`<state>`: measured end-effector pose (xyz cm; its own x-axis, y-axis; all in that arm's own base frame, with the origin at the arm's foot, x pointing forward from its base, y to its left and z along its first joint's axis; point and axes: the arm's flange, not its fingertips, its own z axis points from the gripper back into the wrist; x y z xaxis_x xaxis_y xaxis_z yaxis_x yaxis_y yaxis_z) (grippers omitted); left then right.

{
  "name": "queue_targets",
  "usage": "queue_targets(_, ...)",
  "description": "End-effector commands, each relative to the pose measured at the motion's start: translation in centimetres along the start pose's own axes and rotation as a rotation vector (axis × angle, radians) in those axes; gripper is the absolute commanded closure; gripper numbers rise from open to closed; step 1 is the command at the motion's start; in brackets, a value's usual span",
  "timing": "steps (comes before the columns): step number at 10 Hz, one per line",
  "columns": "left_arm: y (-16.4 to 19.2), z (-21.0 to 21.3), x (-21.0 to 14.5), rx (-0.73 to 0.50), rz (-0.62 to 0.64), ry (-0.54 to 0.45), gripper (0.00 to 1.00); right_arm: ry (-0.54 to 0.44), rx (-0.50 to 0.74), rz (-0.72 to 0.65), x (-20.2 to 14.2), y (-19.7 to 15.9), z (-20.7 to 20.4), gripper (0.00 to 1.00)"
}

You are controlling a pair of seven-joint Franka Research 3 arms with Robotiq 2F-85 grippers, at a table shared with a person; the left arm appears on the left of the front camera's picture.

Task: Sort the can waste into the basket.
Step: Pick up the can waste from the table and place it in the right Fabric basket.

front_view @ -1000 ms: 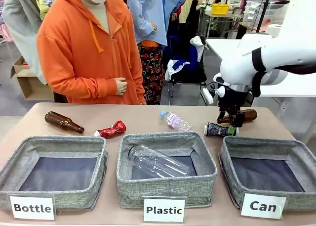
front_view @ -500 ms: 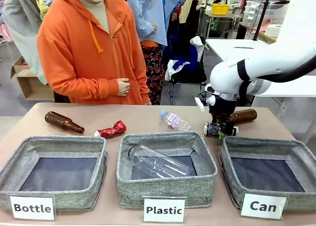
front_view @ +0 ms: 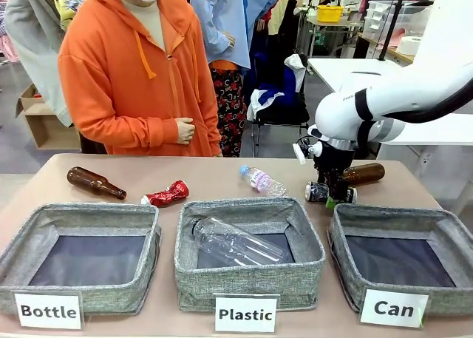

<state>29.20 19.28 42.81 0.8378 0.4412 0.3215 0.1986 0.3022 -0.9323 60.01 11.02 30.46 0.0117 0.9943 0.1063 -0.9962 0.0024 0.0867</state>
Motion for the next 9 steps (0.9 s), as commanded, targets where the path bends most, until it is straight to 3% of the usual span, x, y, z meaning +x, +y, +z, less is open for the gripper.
queue_targets(1,-0.02,0.19,-0.07,-0.010,-0.022,0.001,0.00,-0.047,-0.025,-0.048,-0.02,0.00,-0.12,0.00)
queue_targets(4,-0.02,0.19,-0.07,-0.010,-0.022,0.001,0.00,-0.069,-0.037,-0.083,-0.83,-0.24,-0.14,0.00)
queue_targets(9,-0.02,0.19,-0.07,-0.010,-0.022,0.001,0.00,-0.030,0.053,-0.067,-0.90,-0.22,-0.95,0.00)
